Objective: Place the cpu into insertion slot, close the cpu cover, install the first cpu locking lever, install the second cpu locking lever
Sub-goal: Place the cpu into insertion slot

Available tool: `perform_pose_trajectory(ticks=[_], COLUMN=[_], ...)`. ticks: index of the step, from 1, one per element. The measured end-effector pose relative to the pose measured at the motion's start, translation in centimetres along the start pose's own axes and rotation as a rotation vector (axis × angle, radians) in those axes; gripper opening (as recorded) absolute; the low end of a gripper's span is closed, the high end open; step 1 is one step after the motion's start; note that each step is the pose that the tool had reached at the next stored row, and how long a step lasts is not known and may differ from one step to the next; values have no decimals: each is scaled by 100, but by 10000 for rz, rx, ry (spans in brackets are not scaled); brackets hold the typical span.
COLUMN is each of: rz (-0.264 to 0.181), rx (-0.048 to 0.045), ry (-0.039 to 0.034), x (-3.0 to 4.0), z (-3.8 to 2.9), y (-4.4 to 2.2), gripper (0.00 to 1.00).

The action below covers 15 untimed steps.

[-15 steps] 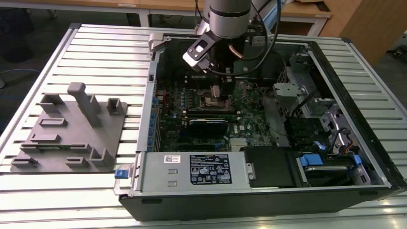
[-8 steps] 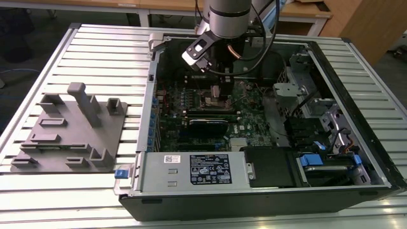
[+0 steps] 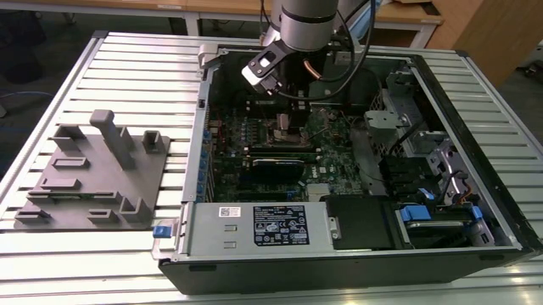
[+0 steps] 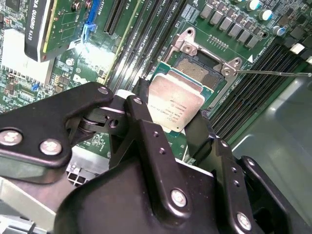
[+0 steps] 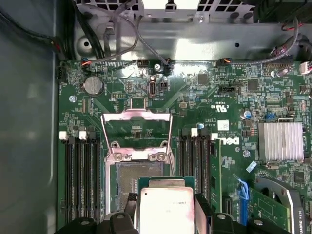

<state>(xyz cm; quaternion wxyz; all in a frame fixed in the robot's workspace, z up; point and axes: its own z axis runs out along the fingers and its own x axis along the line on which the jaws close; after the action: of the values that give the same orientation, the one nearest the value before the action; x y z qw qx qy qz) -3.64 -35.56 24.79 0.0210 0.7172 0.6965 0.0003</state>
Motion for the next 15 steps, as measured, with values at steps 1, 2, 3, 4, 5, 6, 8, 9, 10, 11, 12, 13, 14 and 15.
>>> perform_pose_trajectory(ticks=[1, 2, 3, 4, 5, 6, 8, 9, 10, 11, 12, 13, 14, 15], rz=[-8, -43, -100, -151, -194, -231, -289, -316, -350, -385, -422, -466, -502, -538], rx=[-1, -4, -7, -15, -26, -40, -62, -74, -91, -110, -132, -151, -170, -195], ry=[4, 12, 23, 38, 55, 73, 77, 78, 79, 80, 81, 82, 86, 89], x=[0, 0, 0, 0, 0, 0, 0, 0, 0, 0, 0, 0, 1, 1], z=[1, 3, 5, 7, 9, 11, 16, 19, 23, 27, 30, 34, 39, 46], y=[0, 0, -1, -2, -4, -5, -12, -15, -17, -20, -22, -23, -25, -26], gripper=[54, 54, 54, 54, 54, 54, 54, 54, 54, 54, 54, 54, 54, 54])
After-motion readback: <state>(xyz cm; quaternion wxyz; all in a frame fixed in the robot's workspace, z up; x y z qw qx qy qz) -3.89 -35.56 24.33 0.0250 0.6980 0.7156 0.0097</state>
